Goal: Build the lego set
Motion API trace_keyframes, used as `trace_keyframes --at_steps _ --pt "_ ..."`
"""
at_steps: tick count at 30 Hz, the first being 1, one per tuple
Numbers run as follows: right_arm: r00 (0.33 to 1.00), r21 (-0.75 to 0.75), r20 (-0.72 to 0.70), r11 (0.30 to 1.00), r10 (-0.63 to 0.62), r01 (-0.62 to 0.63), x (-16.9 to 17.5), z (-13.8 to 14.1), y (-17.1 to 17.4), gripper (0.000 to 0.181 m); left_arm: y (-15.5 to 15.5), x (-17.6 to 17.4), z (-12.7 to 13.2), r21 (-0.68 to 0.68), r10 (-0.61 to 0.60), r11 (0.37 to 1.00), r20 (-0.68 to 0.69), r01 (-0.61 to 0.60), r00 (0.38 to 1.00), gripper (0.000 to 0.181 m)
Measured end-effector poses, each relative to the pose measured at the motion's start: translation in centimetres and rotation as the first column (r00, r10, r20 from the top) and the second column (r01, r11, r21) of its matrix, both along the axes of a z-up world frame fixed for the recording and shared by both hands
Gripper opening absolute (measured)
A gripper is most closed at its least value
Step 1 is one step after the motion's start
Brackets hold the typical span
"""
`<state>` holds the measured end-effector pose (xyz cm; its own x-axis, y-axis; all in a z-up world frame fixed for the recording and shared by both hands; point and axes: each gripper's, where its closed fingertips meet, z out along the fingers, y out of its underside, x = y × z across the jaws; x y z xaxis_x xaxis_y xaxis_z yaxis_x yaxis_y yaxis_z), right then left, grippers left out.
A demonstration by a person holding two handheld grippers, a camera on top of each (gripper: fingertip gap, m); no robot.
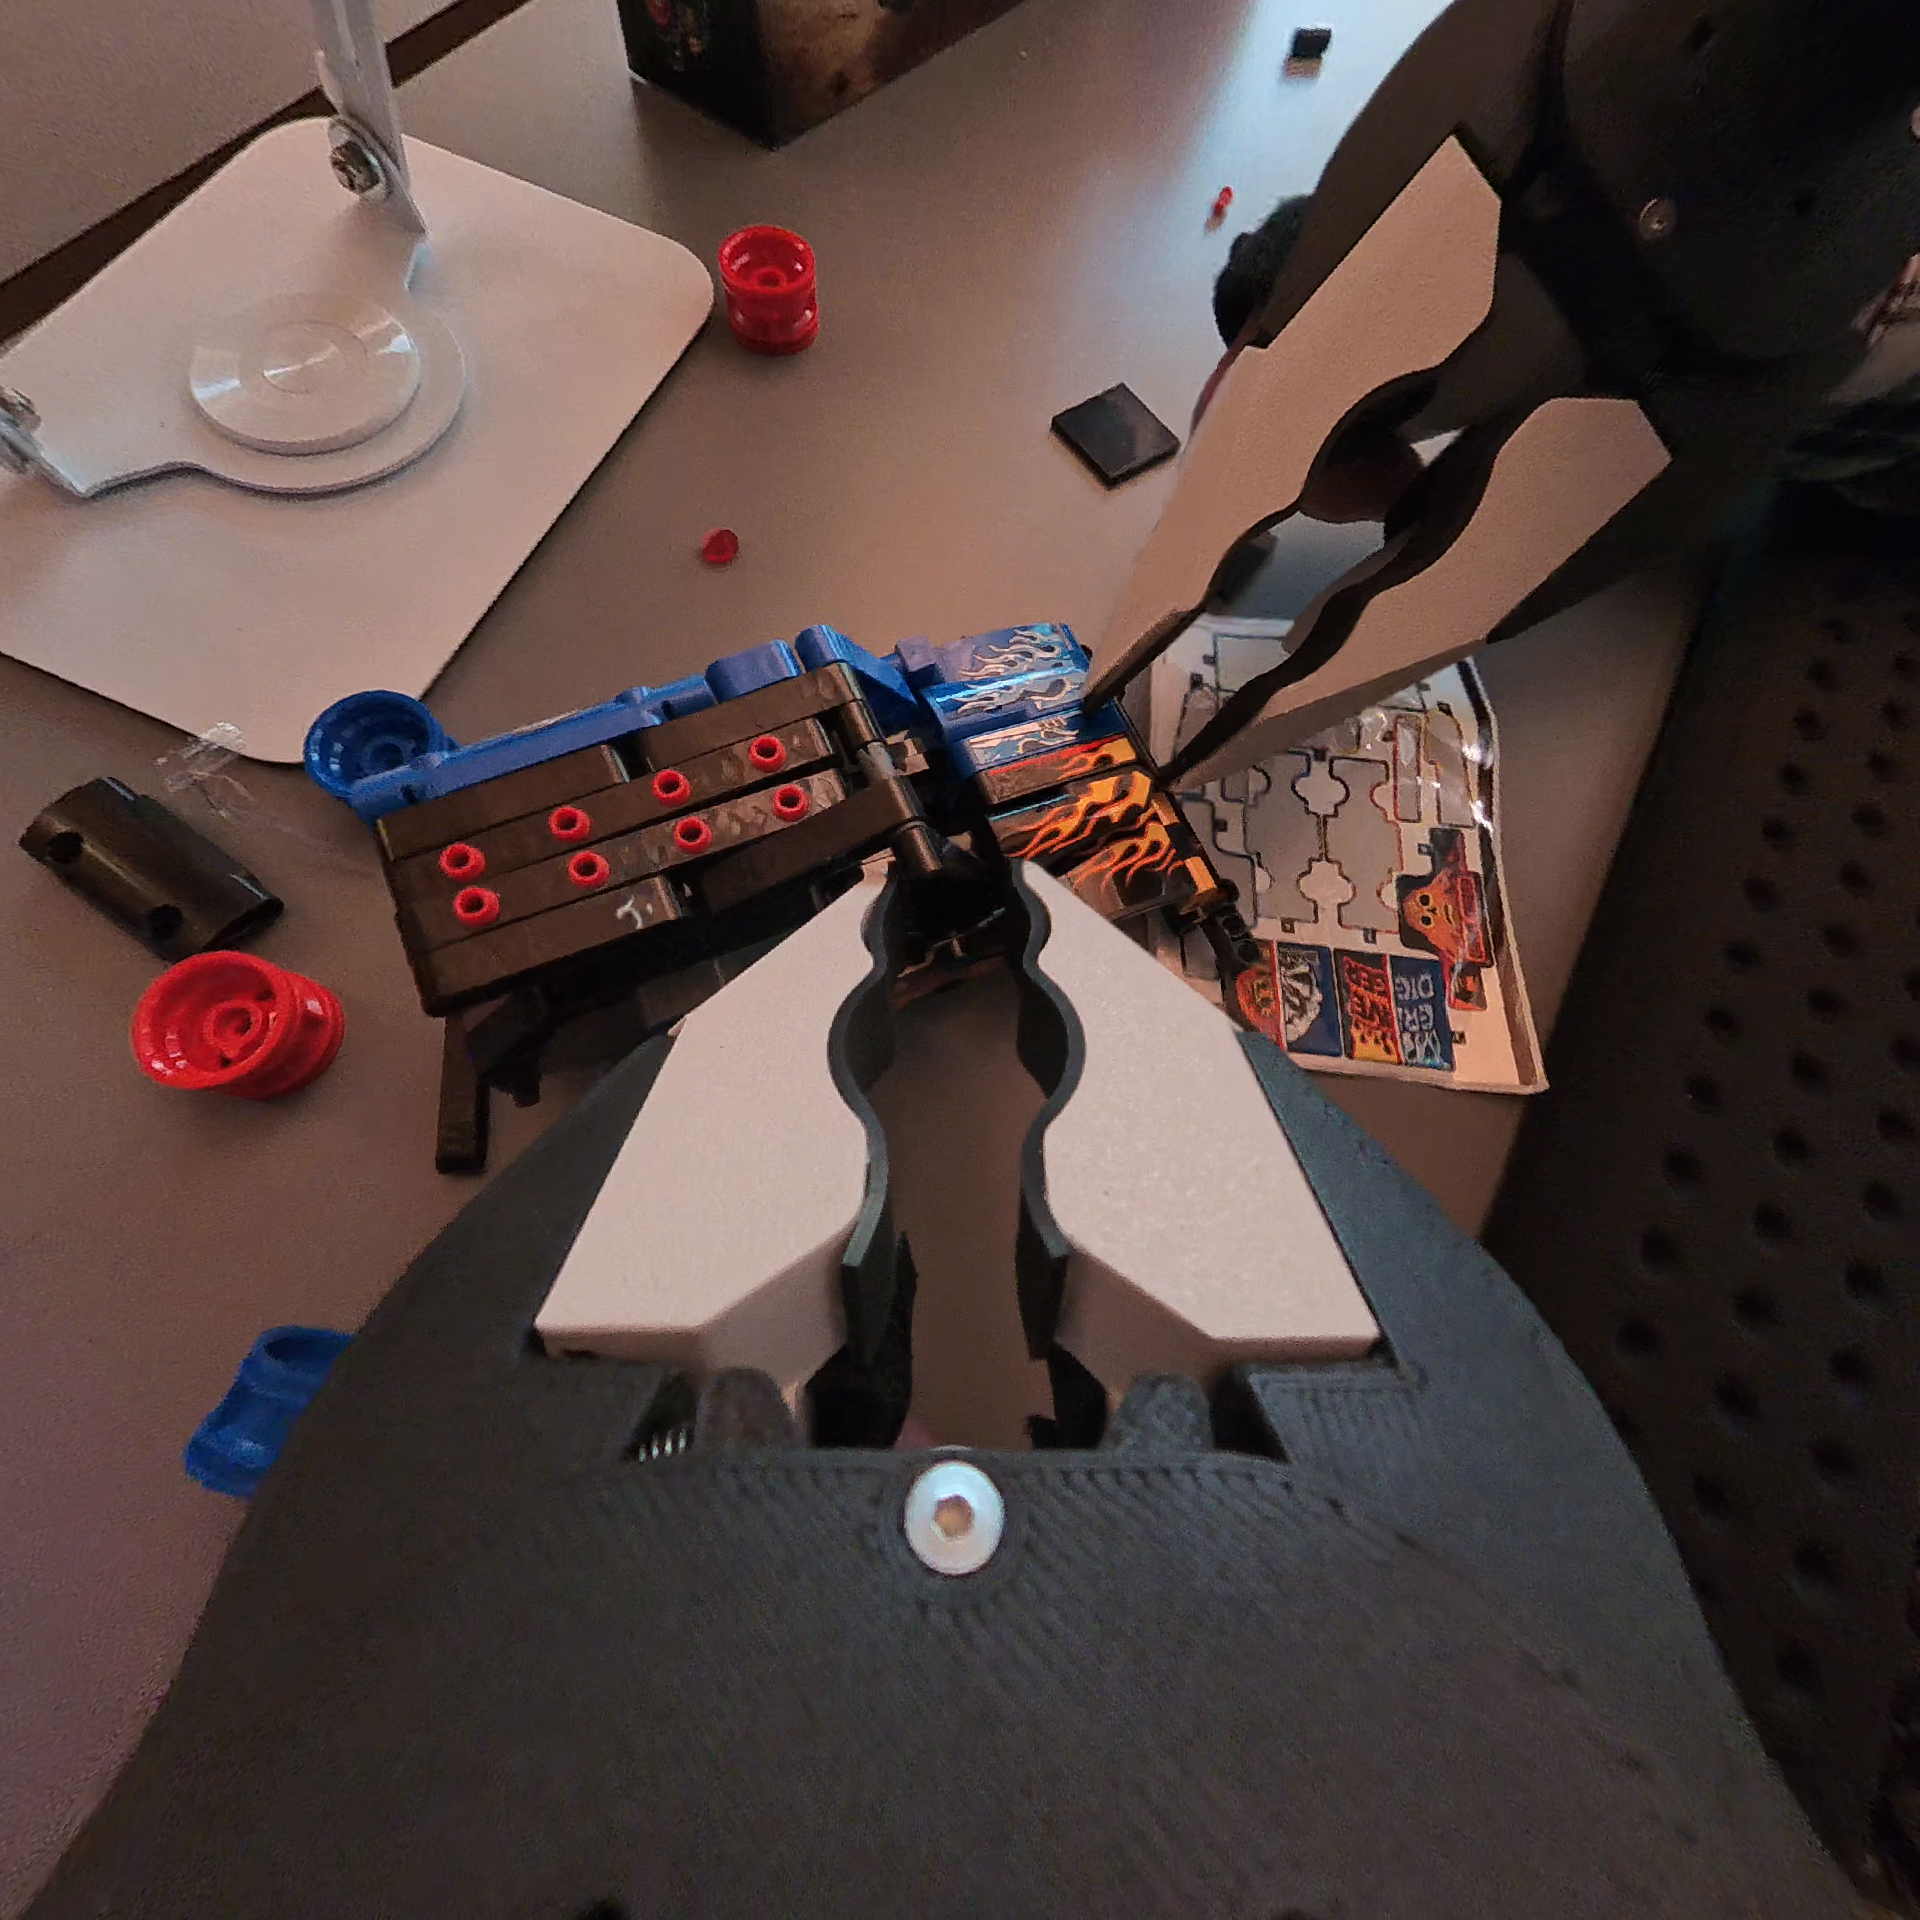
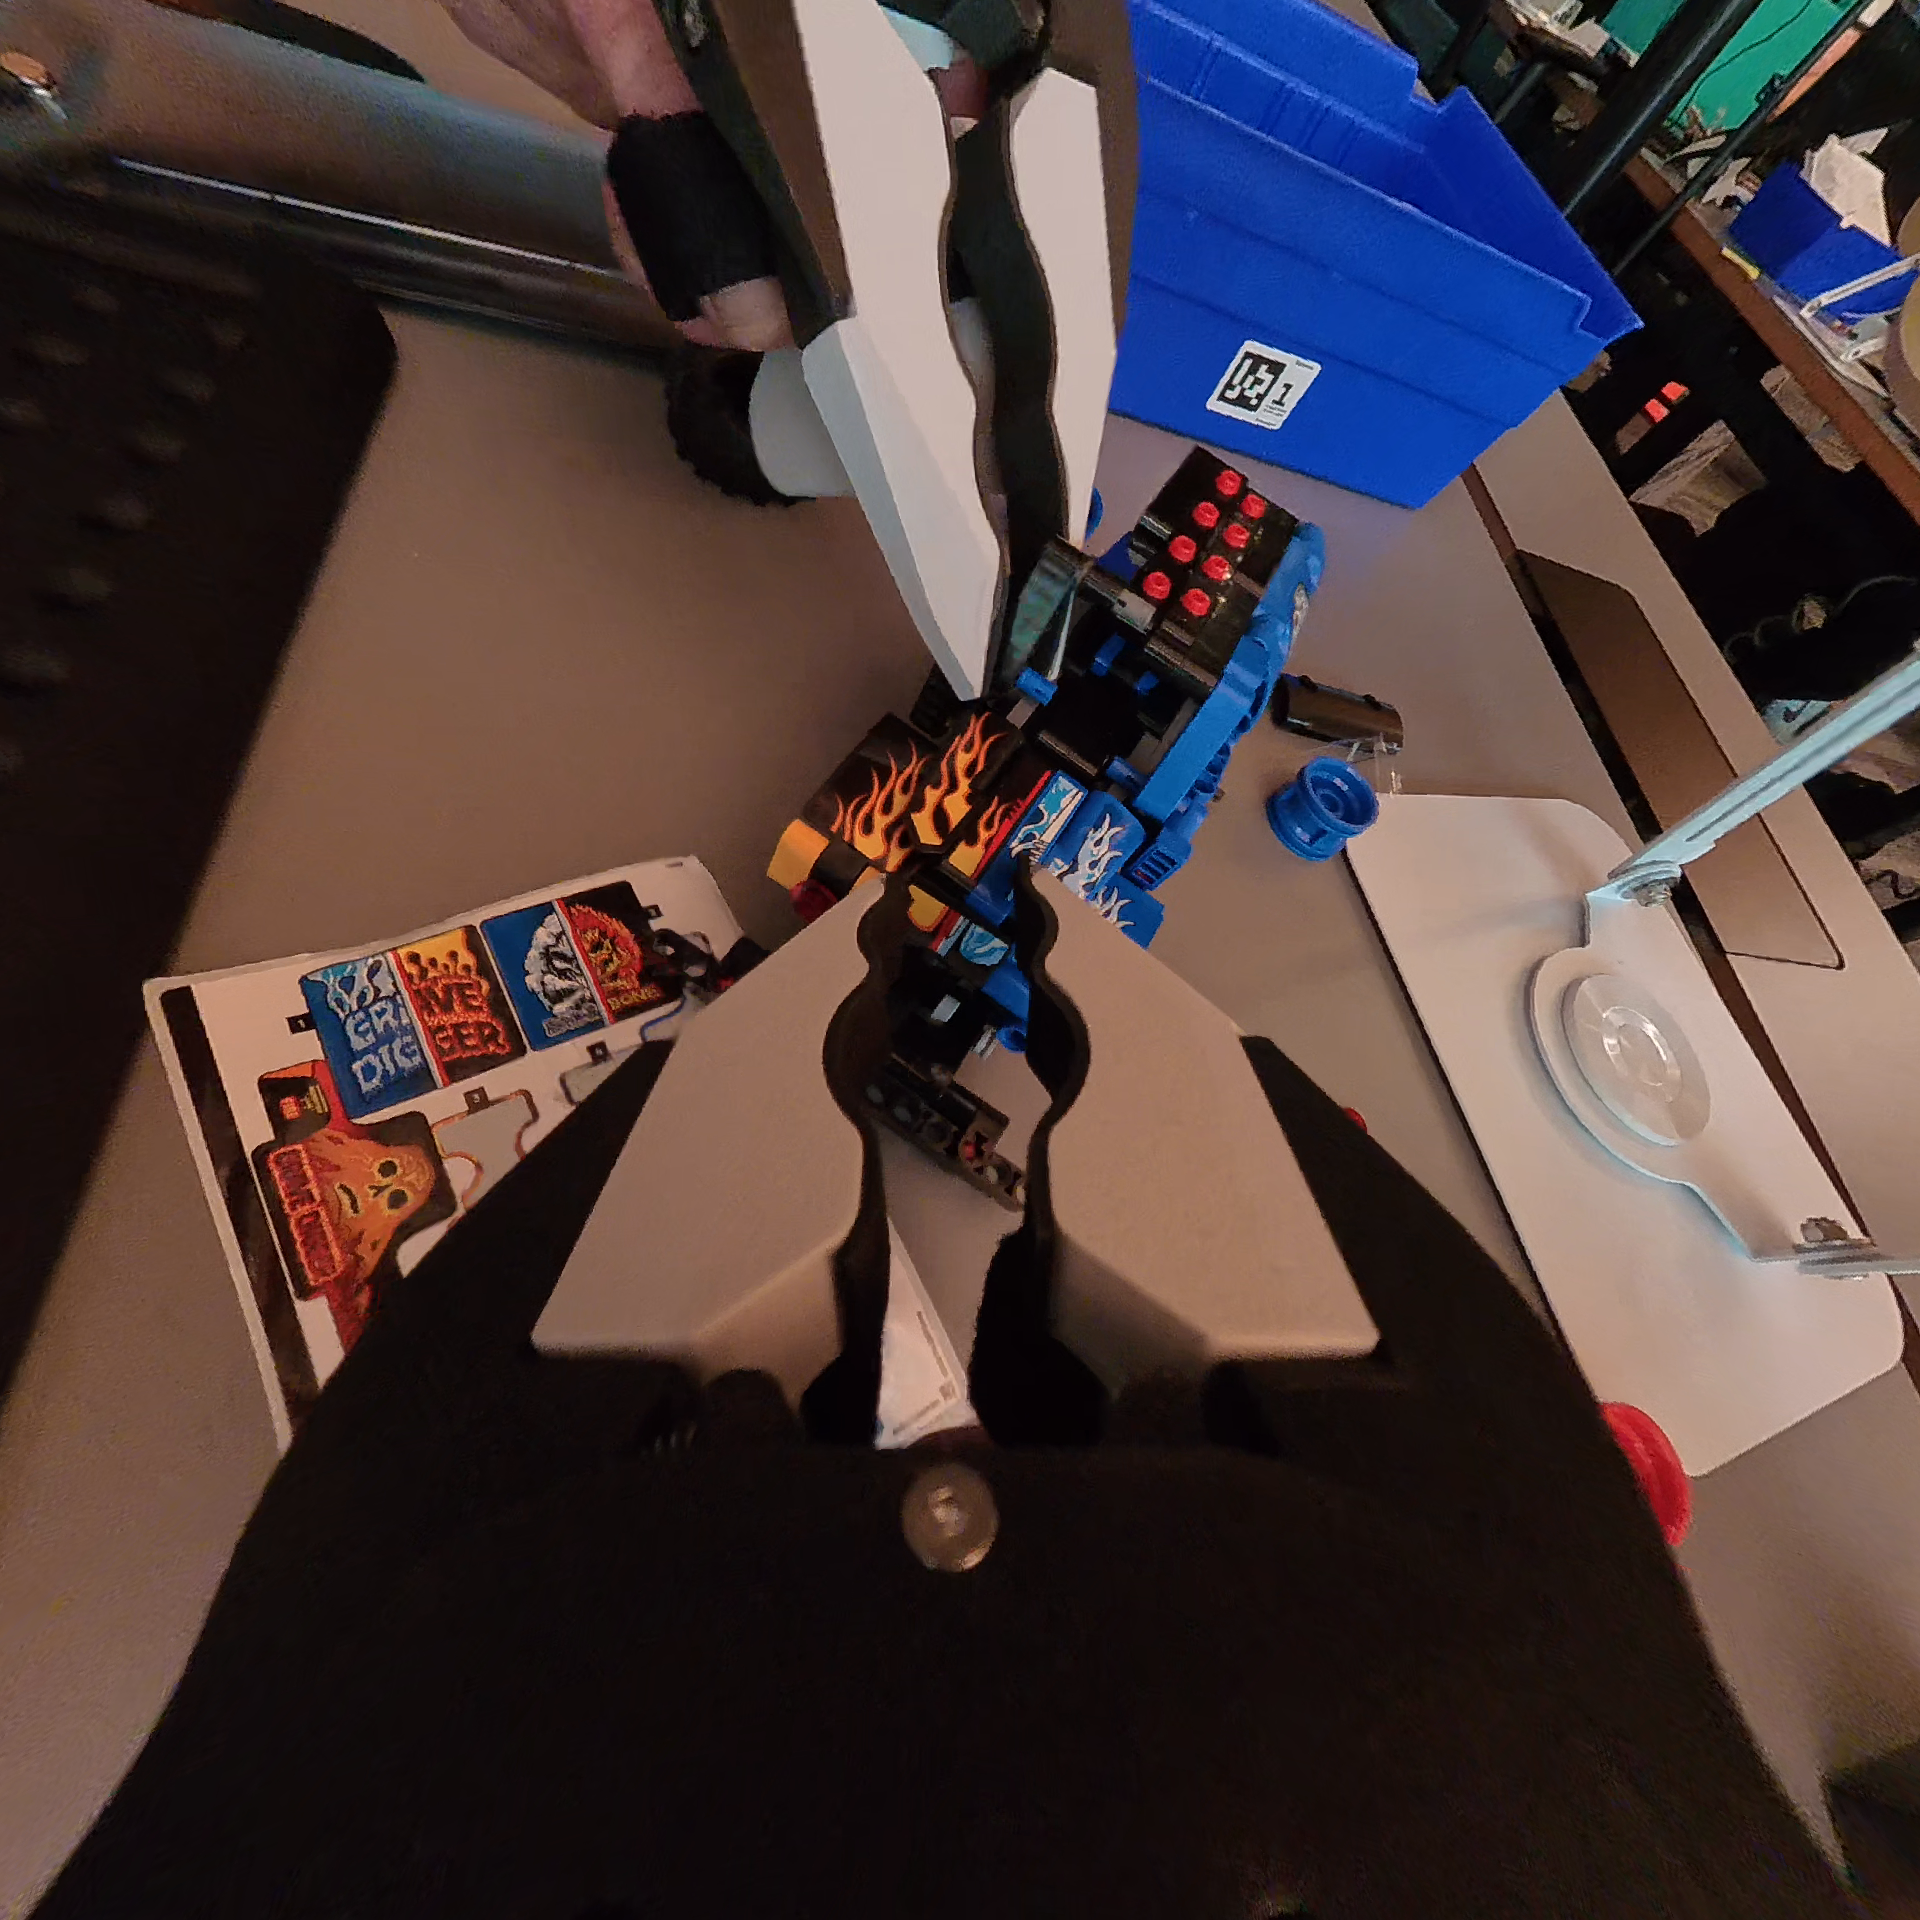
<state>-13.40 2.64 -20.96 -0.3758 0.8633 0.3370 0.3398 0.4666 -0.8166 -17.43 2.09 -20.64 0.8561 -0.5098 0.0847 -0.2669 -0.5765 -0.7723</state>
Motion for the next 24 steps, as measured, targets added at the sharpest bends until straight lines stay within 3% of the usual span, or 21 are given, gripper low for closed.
trace_keyframes --at_steps 7,10,12,15,20,22,24 --pt "0.994 0.097 0.018 0.989 -0.112 0.109 0.6 -0.3 4.3 0.009 2.5 1.0 0.0 0.089 0.240 0.965 0.075 -0.246 0.968 0.020" --pt "0.985 0.135 0.020 0.976 -0.174 0.170 0.7 -0.4 6.1 0.007 3.2 1.7 0.2 0.114 0.263 0.957 0.042 -0.266 0.964 0.021" --pt "0.977 0.181 0.051 0.964 -0.207 0.195 0.9 -1.1 6.9 0.013 2.4 2.7 0.2 0.084 0.207 0.974 0.024 -0.208 0.978 0.046" --pt "0.975 0.202 0.074 0.961 -0.209 0.190 1.1 -1.8 6.9 0.015 0.7 1.9 1.3 0.147 0.194 0.972 -0.052 -0.185 0.980 0.054" --pt "0.976 0.193 0.060 0.961 -0.211 0.196 0.9 -1.2 6.7 0.021 0.6 -3.3 2.4 0.261 0.240 0.953 -0.327 -0.156 0.914 0.075" --pt "0.974 0.195 0.065 0.960 -0.216 0.200 1.0 -1.4 6.8 0.021 1.0 -4.2 1.8 0.227 0.205 0.965 -0.362 -0.127 0.909 0.088" --pt "0.971 0.197 0.077 0.959 -0.225 0.206 1.0 -1.7 7.0 0.022 1.2 -4.1 0.3 0.137 0.144 0.985 -0.338 -0.103 0.930 0.091"
